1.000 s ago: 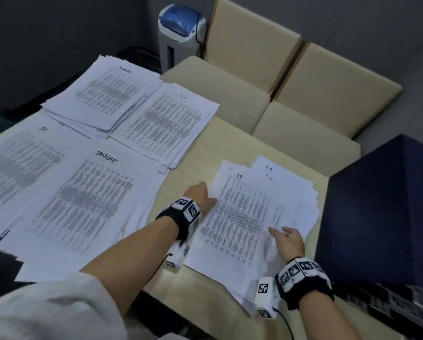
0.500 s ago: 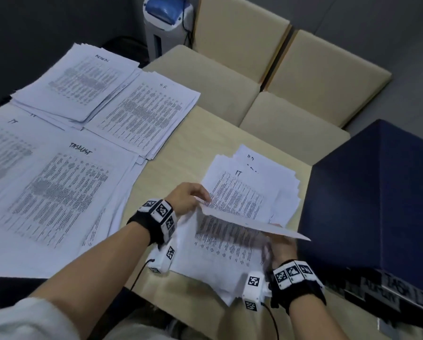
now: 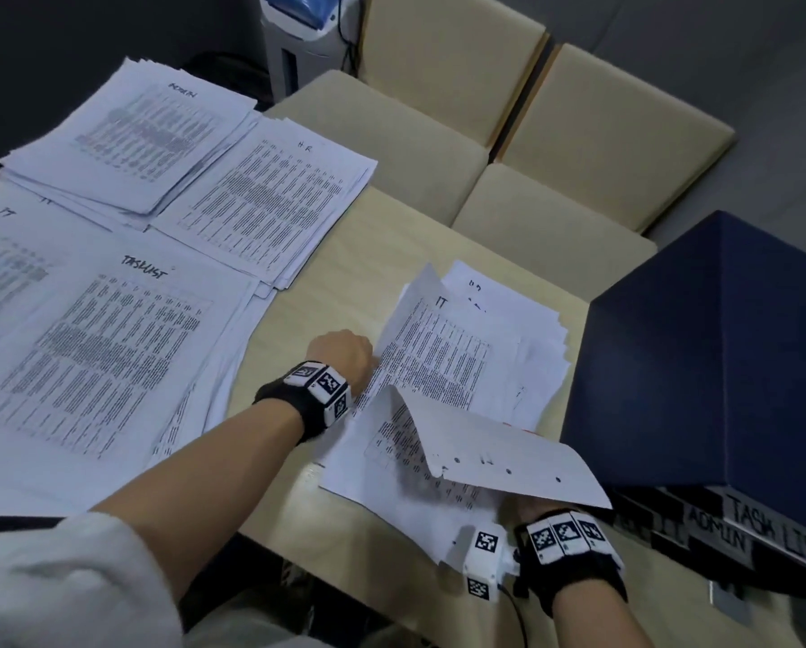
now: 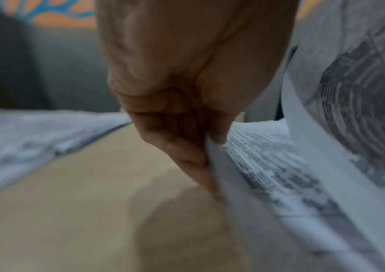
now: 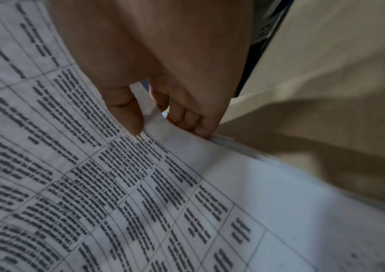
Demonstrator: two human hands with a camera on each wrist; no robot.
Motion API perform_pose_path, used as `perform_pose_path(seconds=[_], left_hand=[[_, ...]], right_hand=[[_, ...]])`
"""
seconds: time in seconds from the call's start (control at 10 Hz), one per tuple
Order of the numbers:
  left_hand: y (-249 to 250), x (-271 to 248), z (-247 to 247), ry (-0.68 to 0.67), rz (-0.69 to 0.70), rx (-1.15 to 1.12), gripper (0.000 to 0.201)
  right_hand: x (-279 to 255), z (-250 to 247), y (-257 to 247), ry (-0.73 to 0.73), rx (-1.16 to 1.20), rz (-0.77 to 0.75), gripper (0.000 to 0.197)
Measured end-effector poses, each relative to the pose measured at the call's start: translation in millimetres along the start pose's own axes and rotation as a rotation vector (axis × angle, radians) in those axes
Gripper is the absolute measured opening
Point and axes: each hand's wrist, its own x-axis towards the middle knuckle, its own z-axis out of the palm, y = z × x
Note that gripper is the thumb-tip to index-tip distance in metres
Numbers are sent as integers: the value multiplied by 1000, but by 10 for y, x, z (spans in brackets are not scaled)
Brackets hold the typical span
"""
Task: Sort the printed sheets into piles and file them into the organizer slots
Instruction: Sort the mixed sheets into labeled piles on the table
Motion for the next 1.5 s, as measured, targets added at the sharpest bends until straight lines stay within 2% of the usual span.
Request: perform_pose_path(seconds=[0.1, 0.2, 0.3, 0.4, 0.5, 0.6, 0.7, 0.9, 1.0, 1.1, 1.2, 1.3, 1.4, 1.5], left_hand=[[19, -33, -113, 94, 110, -63, 48], [-18, -45, -82, 69, 211, -466, 29], [-15, -139, -63, -94, 198, -908, 28], [0, -134, 35, -145, 144, -948, 39], [-28, -47, 187, 95, -85, -645, 27], [-27, -30, 277, 50, -220, -576, 21], [-20, 8, 310, 59, -182, -543, 32], [-40, -15, 159, 42, 23, -98, 48], [-71, -47, 37, 128, 141, -207, 42], [-103, -95, 4, 148, 248, -532, 24], [-104, -182, 4, -42, 271, -1017, 15], [-62, -243, 47, -161, 219, -1303, 27], [-44, -233, 93, -212, 206, -1359, 27], [-9, -109, 202, -57, 25, -1051, 26]], right_hand=[[405, -323, 373, 63, -886, -512, 83], [454, -412, 436, 14, -1020, -701, 83], [275, -253, 270, -91, -139, -555, 55], [204, -31, 24, 111, 91, -380, 21], [182, 16, 17, 186, 118, -397, 28], [88, -33, 58, 147, 119, -440, 24], [33, -68, 90, 107, 106, -383, 24], [93, -69, 87, 112, 88, -384, 23], [122, -13, 55, 69, 124, -369, 19], [83, 59, -27, 17, 121, -360, 25], [64, 98, -90, 38, 126, -360, 22], [92, 82, -72, 144, 88, -339, 14], [72, 59, -50, 202, 140, -352, 17], [36, 17, -30, 216, 188, -368, 15]])
